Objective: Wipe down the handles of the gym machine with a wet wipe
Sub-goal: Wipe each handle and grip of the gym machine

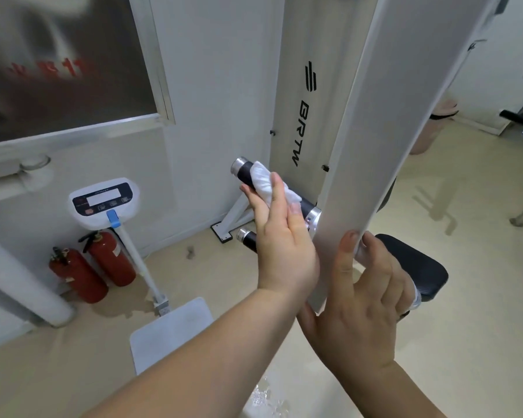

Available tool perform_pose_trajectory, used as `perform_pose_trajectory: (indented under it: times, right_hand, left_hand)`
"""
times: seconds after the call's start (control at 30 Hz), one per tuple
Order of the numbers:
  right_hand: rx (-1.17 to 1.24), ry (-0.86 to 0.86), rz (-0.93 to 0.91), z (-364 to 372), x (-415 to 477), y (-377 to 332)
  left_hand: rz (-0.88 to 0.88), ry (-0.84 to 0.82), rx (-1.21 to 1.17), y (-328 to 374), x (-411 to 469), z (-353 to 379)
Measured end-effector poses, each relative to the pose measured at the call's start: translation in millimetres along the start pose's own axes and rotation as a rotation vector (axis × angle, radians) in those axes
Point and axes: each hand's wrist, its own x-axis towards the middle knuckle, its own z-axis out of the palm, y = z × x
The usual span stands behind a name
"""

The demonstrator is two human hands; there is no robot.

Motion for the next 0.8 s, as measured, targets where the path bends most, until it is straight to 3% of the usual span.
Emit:
perform_pose_trajectory:
  times: [0.1, 0.37, 0.6, 0.8]
  right_hand:
    - [0.004, 0.0, -0.01, -1, -1, -1]
    - [-0.01, -0.013, -0.016, -2, -3, 1]
    - [-0.006, 0.017, -0.026, -4, -8, 1]
    - [0.008, 0.024, -0.035, -8, -13, -5]
  left_hand:
    - [0.007, -0.01, 0.026, 5, 12, -5]
    - [0.045, 0.147, 0.331, 0, 67, -17]
    - [0.319, 0.058, 0.473, -18, 20, -20]
    - [0.35, 0.16, 0.527, -16, 42, -40]
